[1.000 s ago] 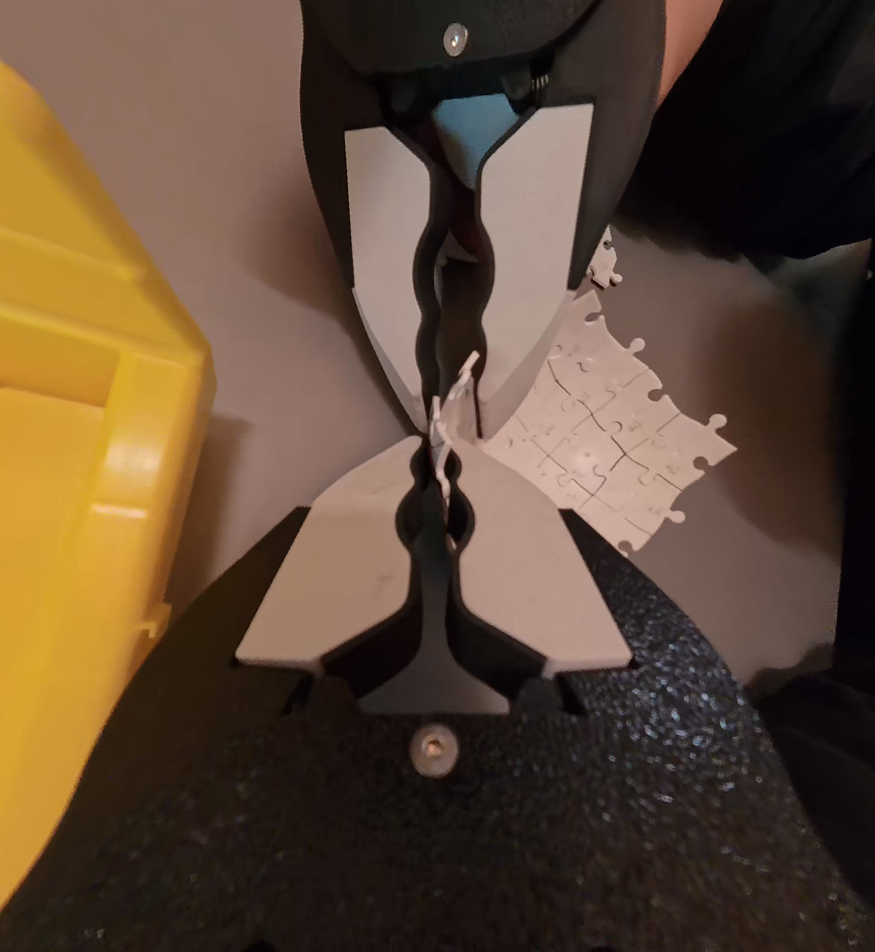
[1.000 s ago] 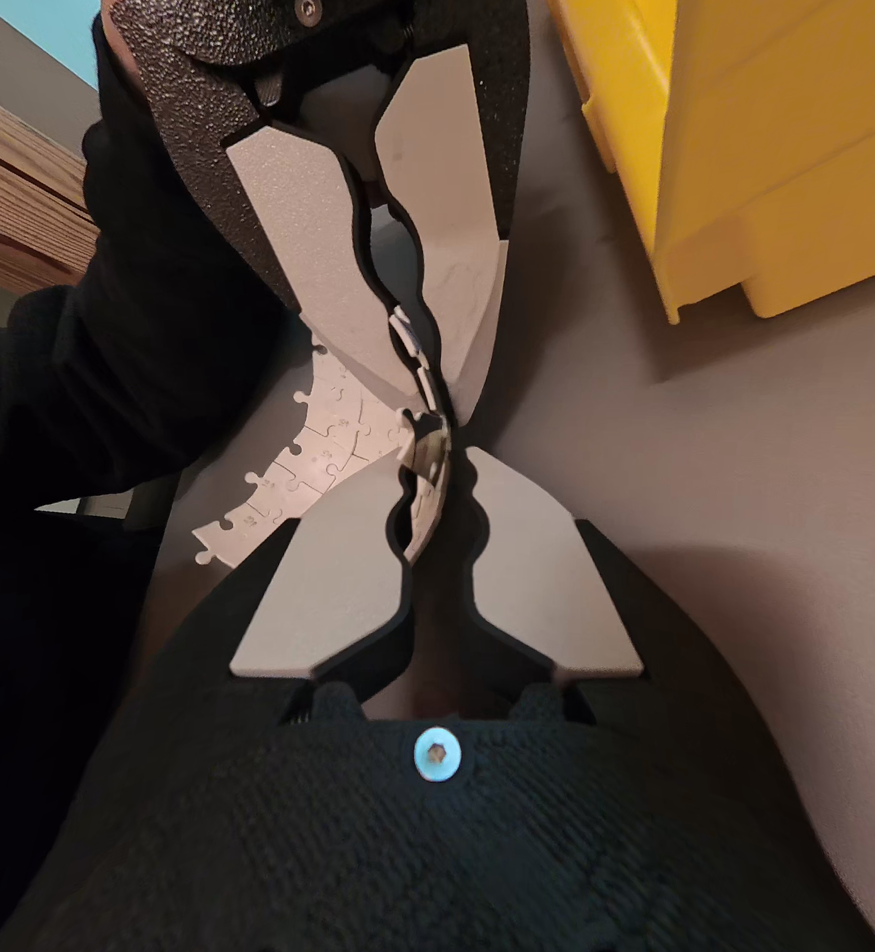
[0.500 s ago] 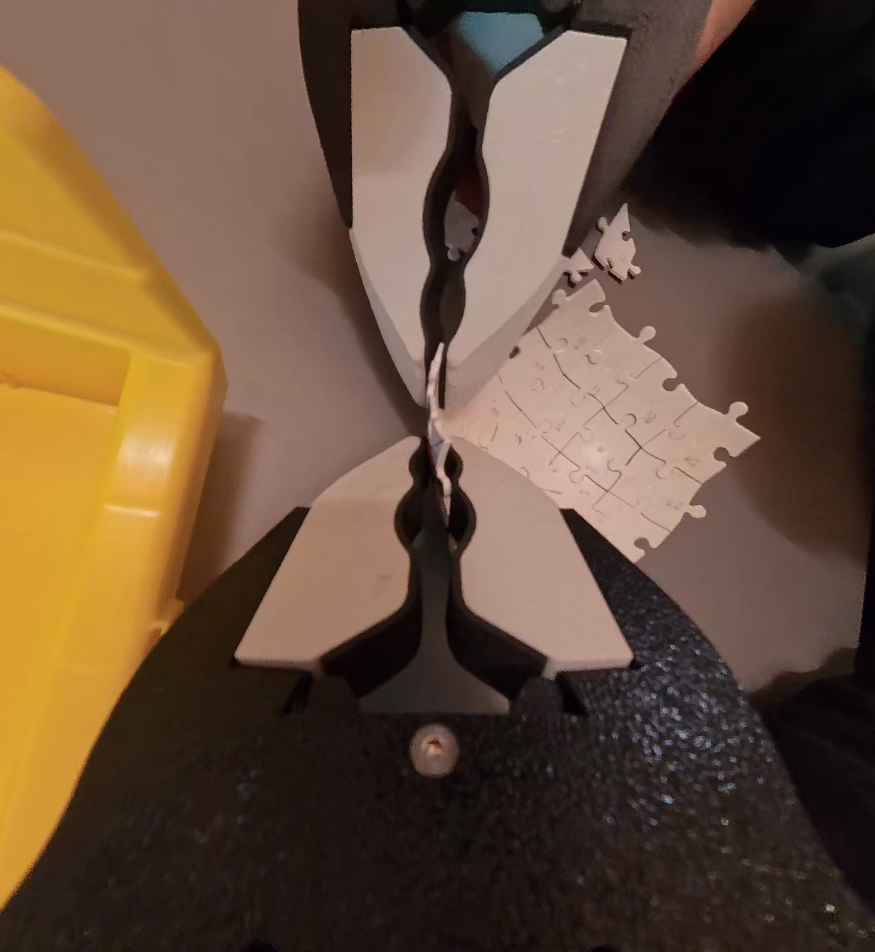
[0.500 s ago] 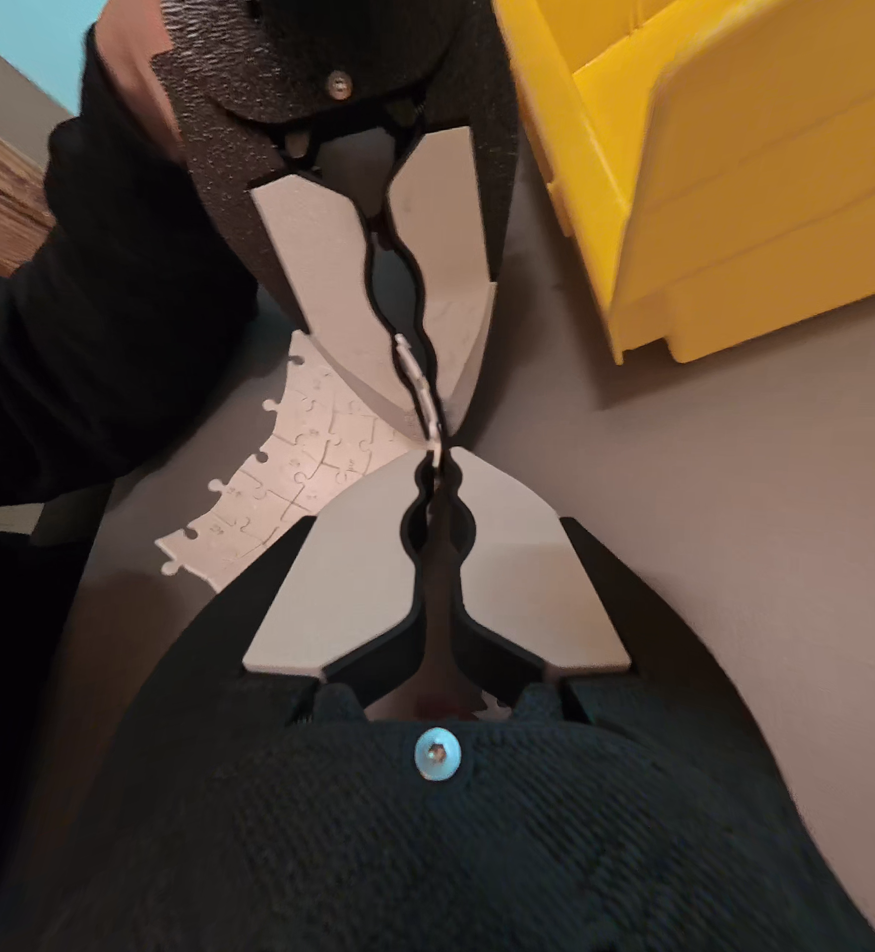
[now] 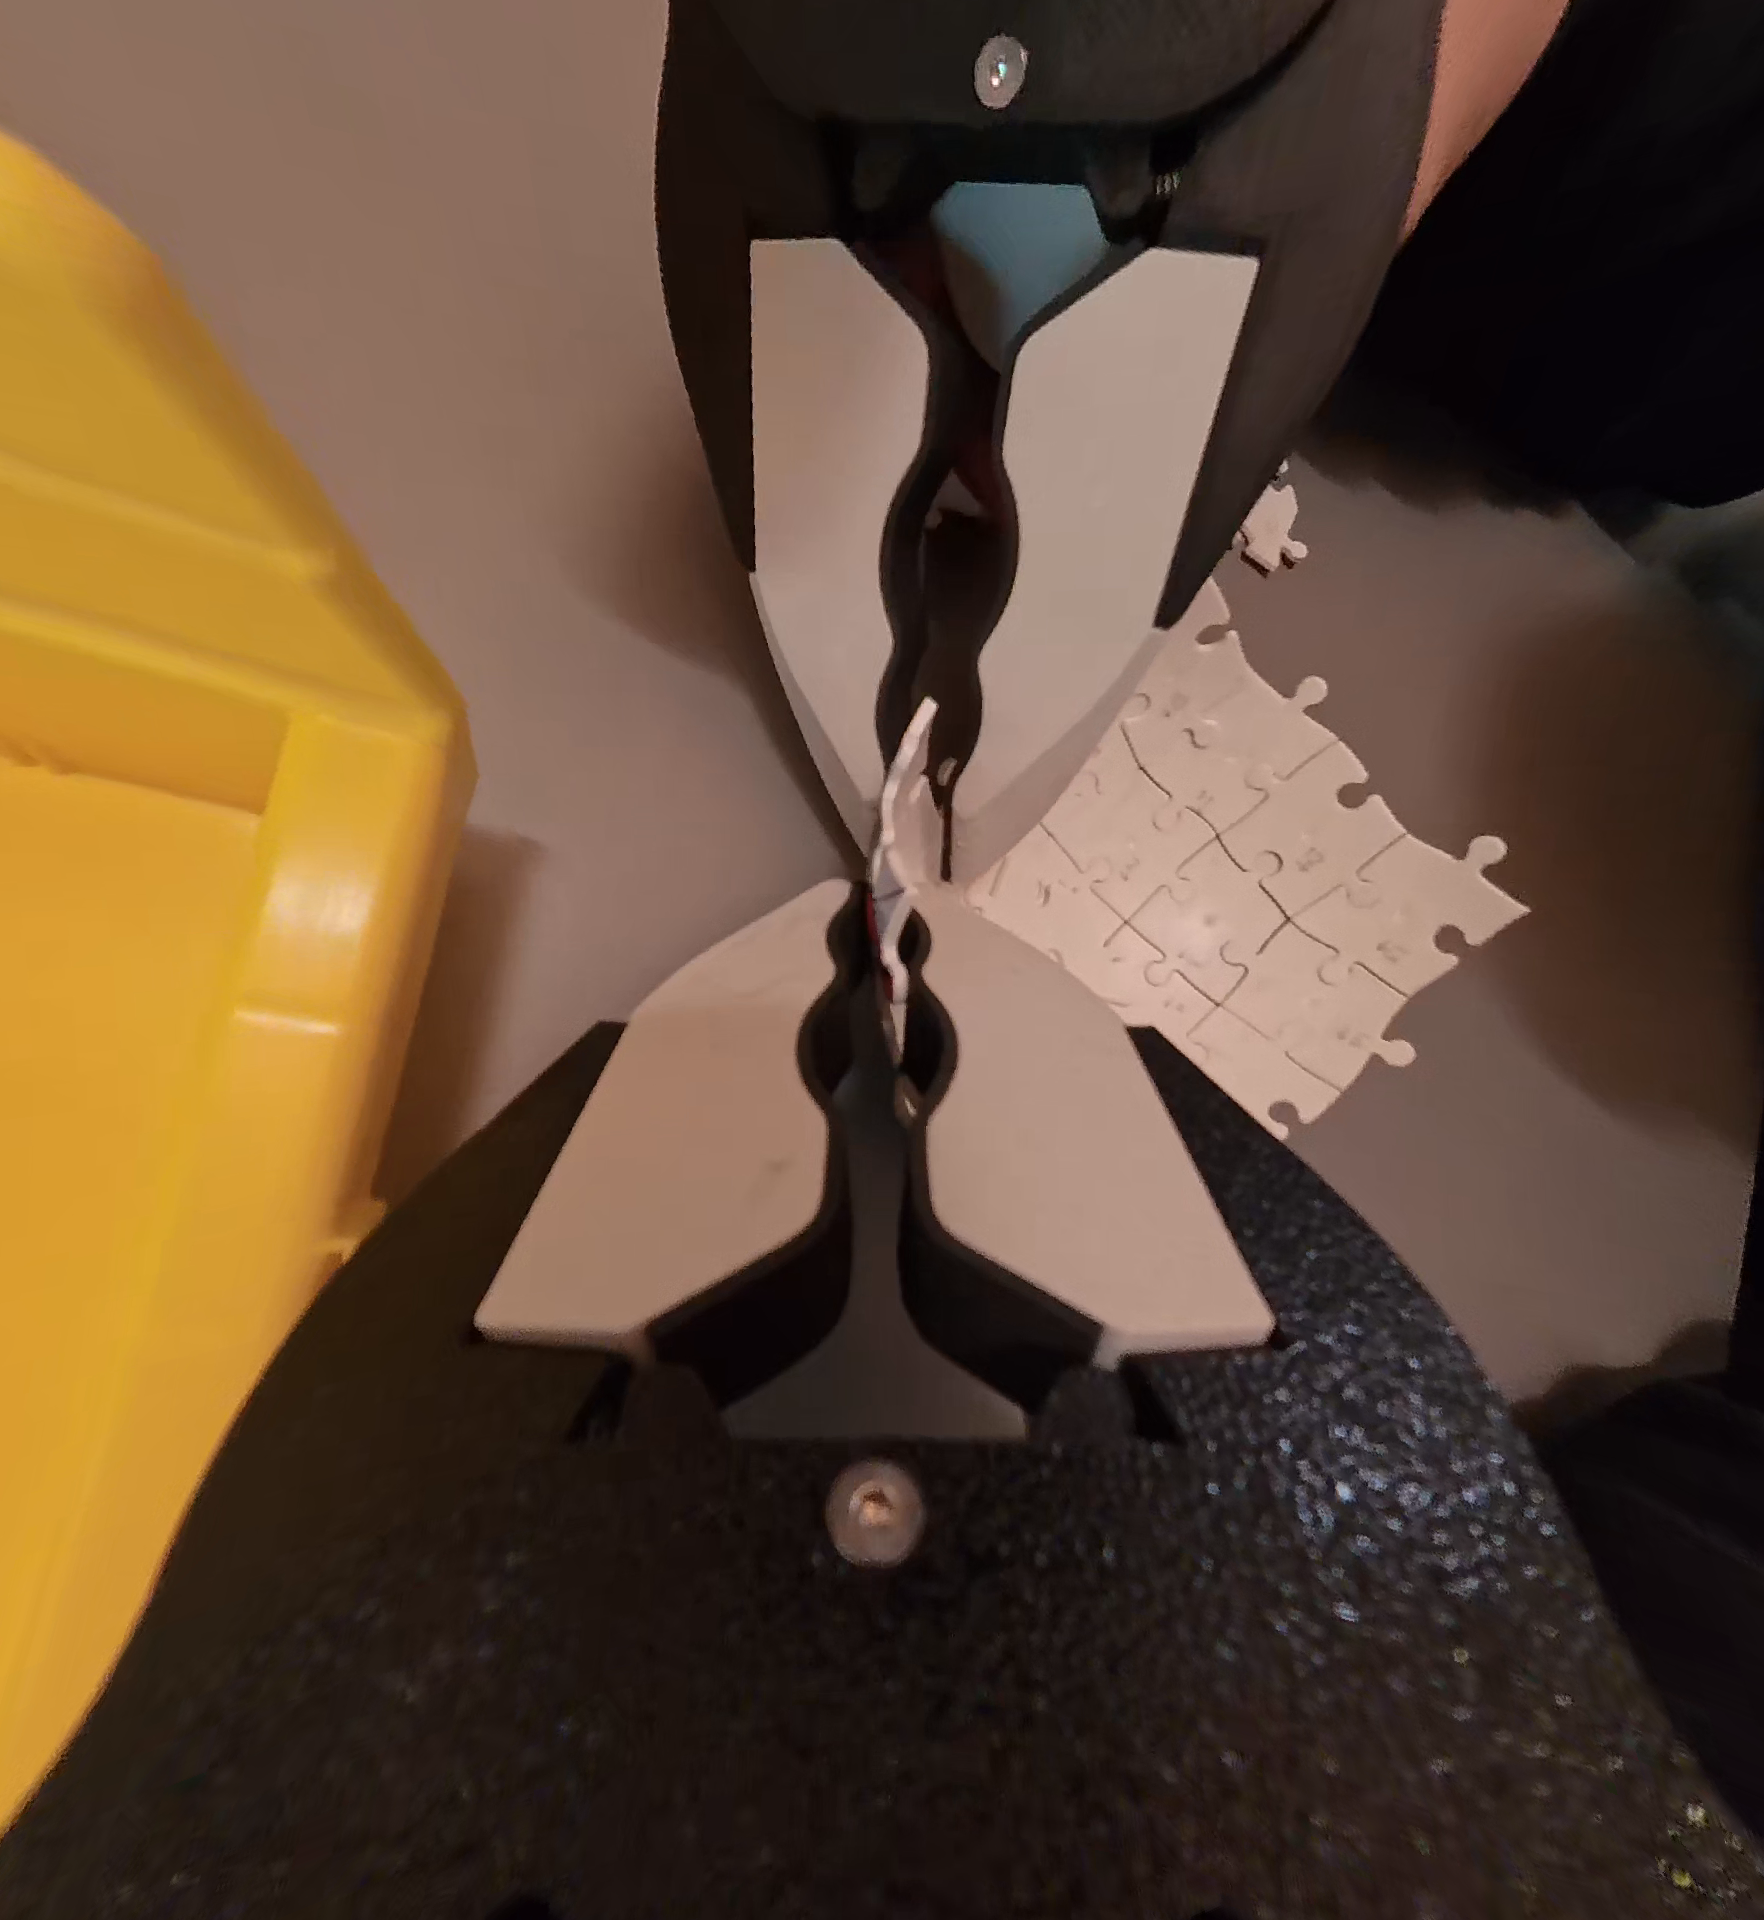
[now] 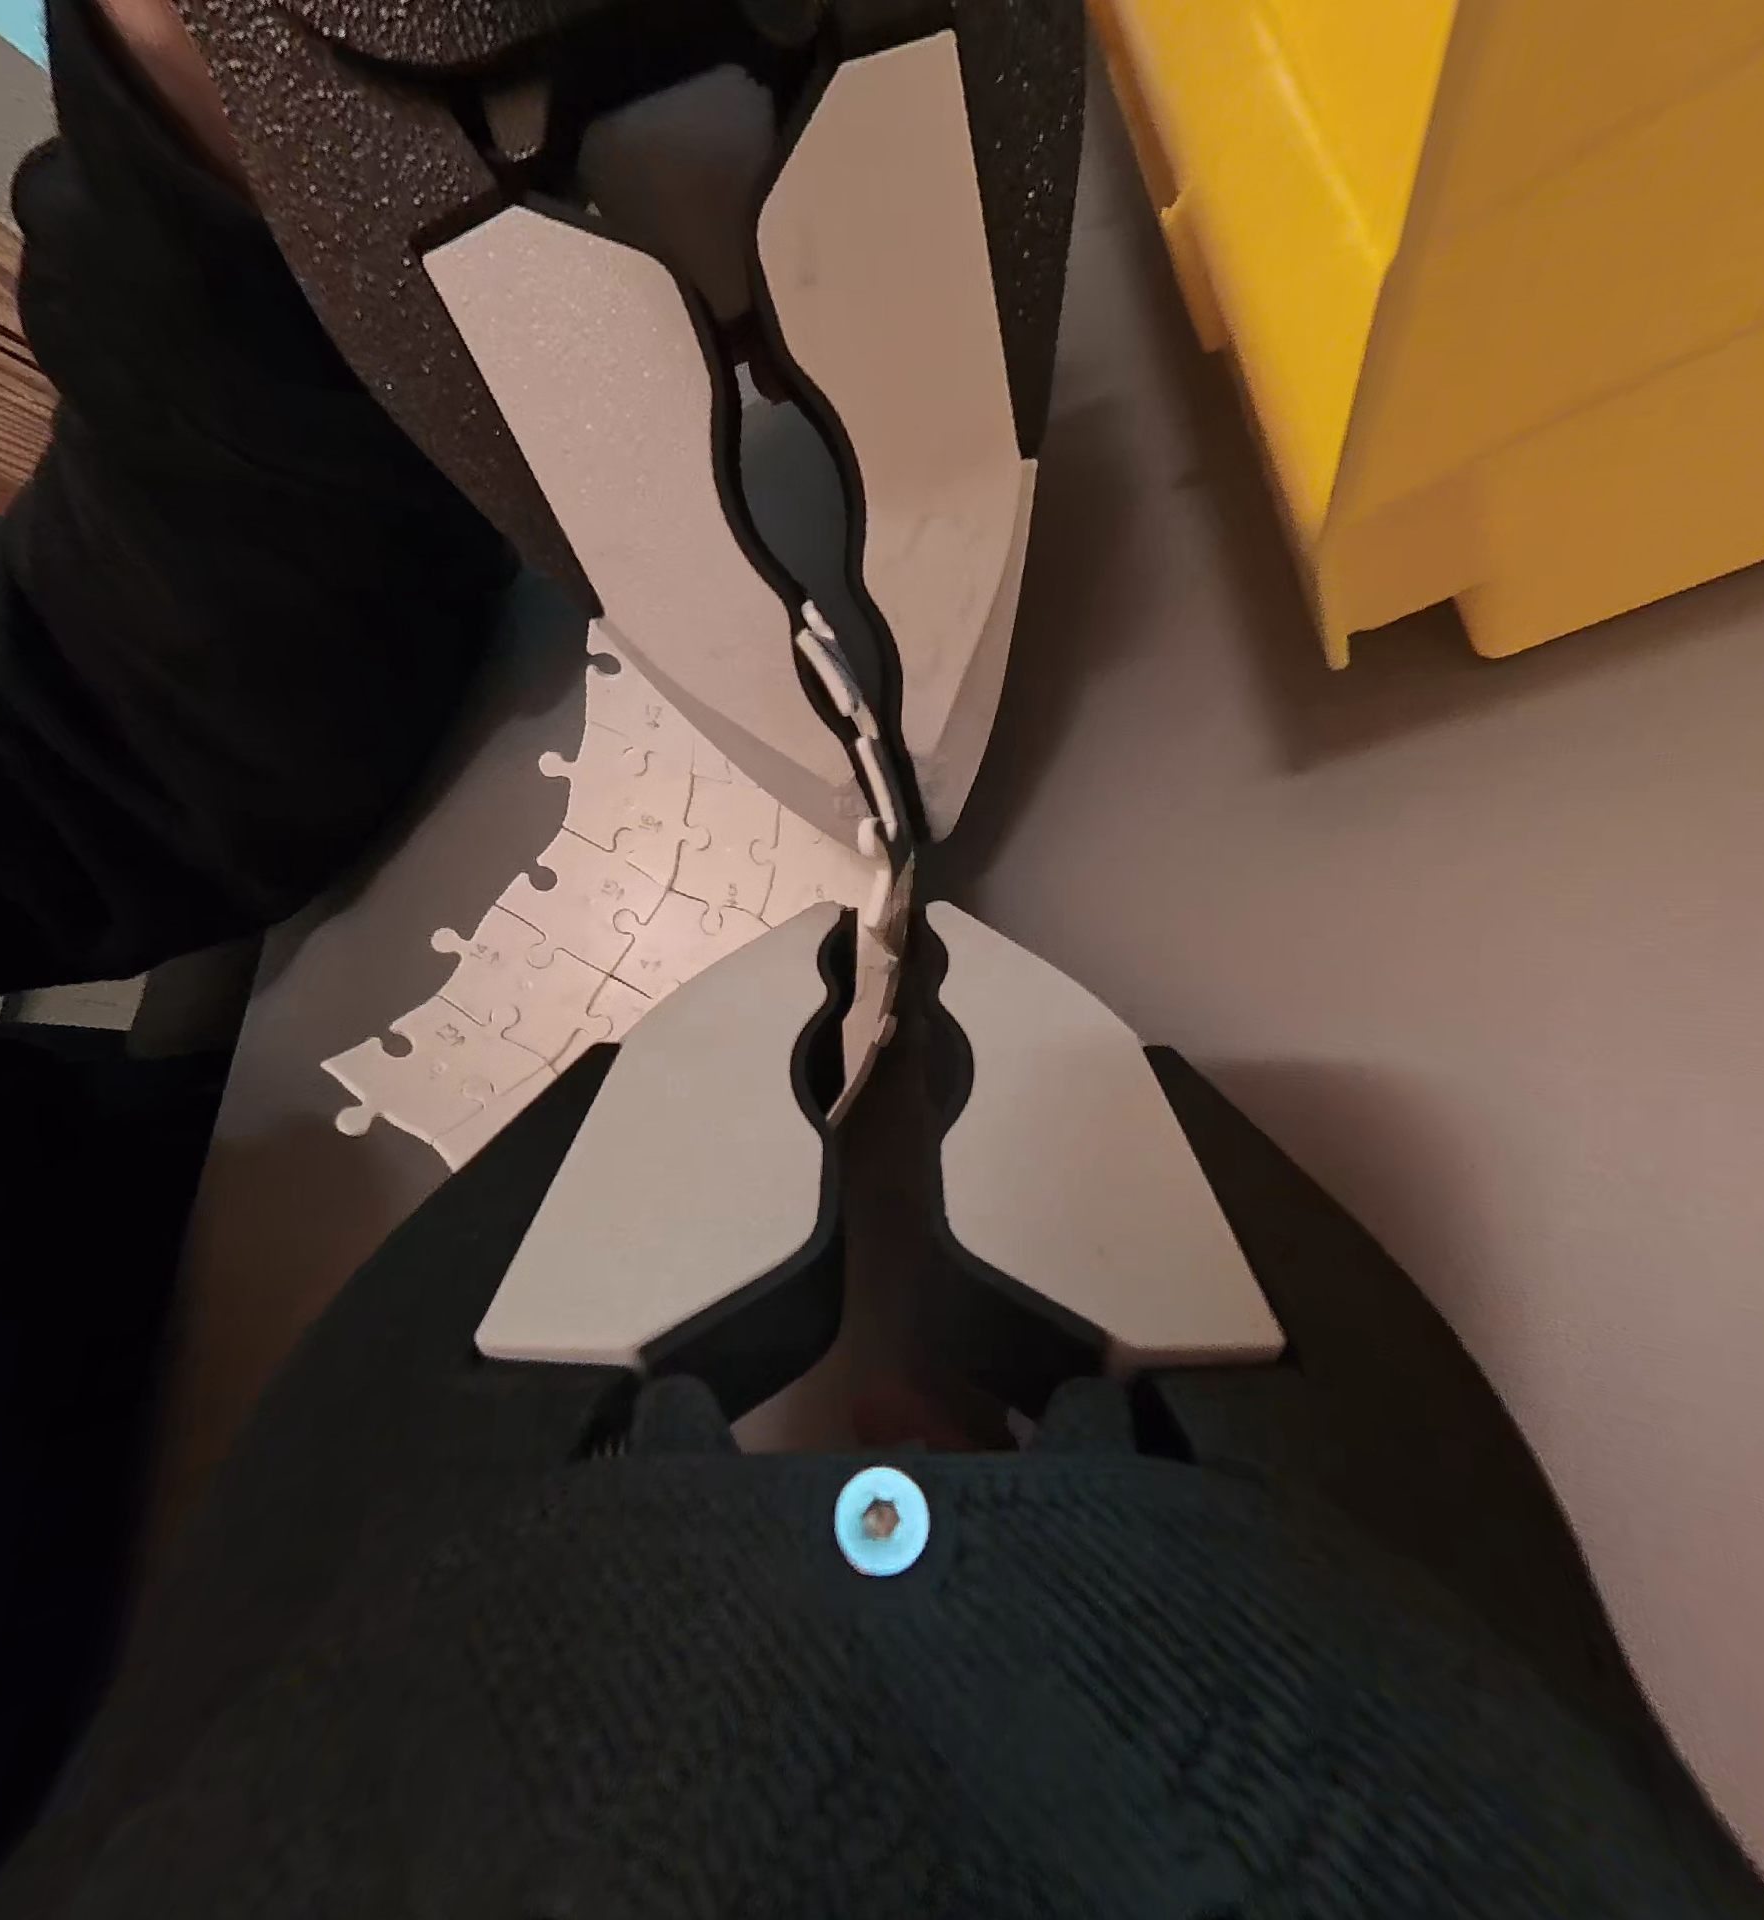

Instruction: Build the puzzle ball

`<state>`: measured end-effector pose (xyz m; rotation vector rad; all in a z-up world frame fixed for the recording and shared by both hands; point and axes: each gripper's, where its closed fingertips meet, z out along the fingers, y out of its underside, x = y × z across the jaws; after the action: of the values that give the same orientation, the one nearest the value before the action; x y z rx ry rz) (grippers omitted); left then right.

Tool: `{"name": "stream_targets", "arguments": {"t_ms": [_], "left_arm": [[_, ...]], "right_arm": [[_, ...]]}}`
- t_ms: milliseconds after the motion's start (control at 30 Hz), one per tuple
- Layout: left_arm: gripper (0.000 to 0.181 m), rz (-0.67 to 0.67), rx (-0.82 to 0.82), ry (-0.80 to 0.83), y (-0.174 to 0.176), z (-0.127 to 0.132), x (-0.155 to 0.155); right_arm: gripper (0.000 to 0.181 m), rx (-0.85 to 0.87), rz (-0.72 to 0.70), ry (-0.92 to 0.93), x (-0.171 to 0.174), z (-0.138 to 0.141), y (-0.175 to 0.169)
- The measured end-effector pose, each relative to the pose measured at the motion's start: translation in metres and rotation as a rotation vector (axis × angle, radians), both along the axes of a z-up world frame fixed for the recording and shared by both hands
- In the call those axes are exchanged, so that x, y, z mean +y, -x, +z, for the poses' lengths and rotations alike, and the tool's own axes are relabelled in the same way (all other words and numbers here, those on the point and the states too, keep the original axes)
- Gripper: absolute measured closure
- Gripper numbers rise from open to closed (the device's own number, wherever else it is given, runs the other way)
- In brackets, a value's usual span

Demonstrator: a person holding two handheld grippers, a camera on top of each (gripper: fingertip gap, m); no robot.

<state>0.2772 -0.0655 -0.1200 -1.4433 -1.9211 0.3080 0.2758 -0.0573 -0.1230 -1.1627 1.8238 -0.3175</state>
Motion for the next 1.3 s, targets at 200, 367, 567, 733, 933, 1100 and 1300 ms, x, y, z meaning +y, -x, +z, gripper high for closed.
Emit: {"name": "stream_targets", "arguments": {"t_ms": [200, 367, 567, 733, 933, 1100, 1300], "left_arm": [[0.178, -0.001, -0.011, 0.021, 0.001, 0.002, -0.001], [0.178, 0.001, -0.025, 0.049, 0.0, 0.005, -0.002], [0.178, -0.005, -0.042, 0.075, -0.001, 0.004, -0.003], [0.178, -0.004, -0.051, 0.084, -0.003, 0.004, -0.004], [0.177, 0.008, -0.044, 0.087, -0.003, 0.006, -0.005], [0.162, 0.052, -0.04, 0.068, -0.006, 0.008, -0.009], [0.153, 0.079, 0.033, 0.023, -0.006, 0.02, -0.008]], "right_arm": [[0.176, 0.0, -0.003, -0.02, 0.0, -0.003, -0.001], [0.173, -0.025, -0.046, -0.102, 0.0, 0.001, -0.004], [0.176, -0.028, -0.066, -0.132, -0.002, 0.0, -0.004], [0.177, -0.023, -0.059, -0.103, -0.003, -0.001, -0.006], [0.177, -0.007, -0.053, -0.054, -0.005, 0.0, -0.006], [0.176, -0.002, -0.026, 0.001, -0.003, 0.002, -0.007], [0.177, -0.015, -0.015, 0.023, -0.003, 0.004, -0.008]]}}
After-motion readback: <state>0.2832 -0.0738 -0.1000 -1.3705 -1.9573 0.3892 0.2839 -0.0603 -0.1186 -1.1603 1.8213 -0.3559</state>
